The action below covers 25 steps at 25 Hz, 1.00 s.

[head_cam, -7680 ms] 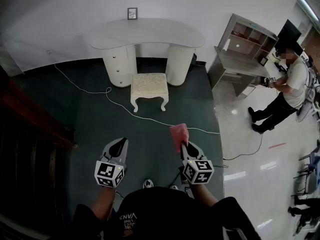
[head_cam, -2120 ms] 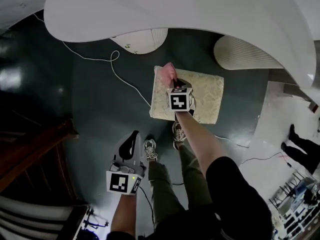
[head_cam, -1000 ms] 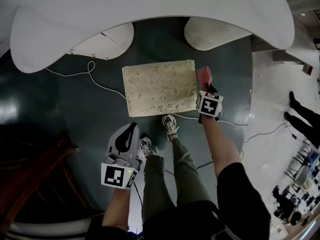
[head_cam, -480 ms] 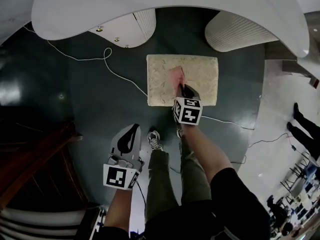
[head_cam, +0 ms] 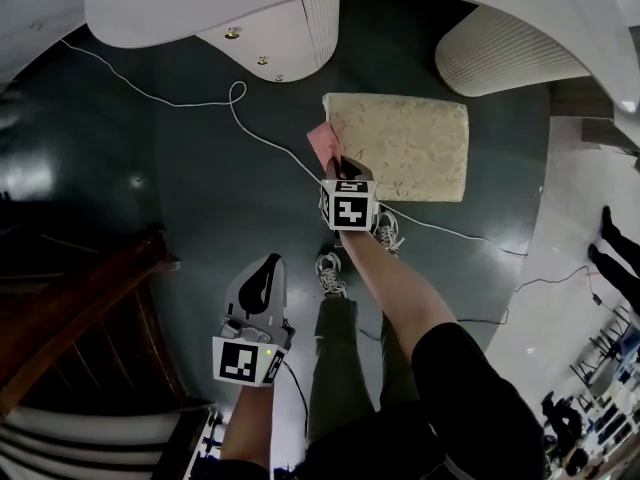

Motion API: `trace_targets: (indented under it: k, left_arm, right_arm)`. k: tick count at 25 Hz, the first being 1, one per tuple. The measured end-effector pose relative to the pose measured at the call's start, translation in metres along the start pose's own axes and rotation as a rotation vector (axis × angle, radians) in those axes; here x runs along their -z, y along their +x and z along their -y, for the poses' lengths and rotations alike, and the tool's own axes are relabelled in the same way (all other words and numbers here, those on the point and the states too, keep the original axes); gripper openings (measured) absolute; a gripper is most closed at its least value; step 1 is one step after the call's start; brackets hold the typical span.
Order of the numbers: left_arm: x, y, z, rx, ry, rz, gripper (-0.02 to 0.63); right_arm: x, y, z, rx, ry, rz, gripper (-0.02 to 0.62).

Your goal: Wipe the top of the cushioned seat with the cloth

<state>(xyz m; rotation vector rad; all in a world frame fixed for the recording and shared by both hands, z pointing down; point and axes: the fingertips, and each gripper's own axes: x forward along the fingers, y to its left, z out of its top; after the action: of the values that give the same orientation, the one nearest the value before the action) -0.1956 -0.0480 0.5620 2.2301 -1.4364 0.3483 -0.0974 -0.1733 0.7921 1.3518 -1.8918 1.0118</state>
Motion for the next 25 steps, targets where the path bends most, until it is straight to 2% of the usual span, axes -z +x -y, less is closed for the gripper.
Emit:
trace_targets:
  k: [5, 11, 17, 25]
  left_arm:
    - [0.001, 0.000, -0.001, 0.004, 0.002, 0.003, 0.020]
    - [-0.002, 0.011, 0.012, 0.033, 0.015, -0.001, 0.020]
    - [-0.007, 0.038, 0.040, 0.083, 0.029, -0.010, 0.020]
    - [-0.012, 0.087, 0.100, 0.171, 0.055, -0.029, 0.020]
  right_arm:
    - [0.005, 0.005, 0.013, 0.040, -0.026, -0.022, 0.035]
    - [0.010, -0.010, 0.061, 0.101, 0.023, -0.019, 0.035]
    - [0.019, -0.038, 0.140, 0.185, 0.087, -0.019, 0.035]
    - [0.030, -0.081, 0.254, 0.295, 0.122, -0.010, 0.035]
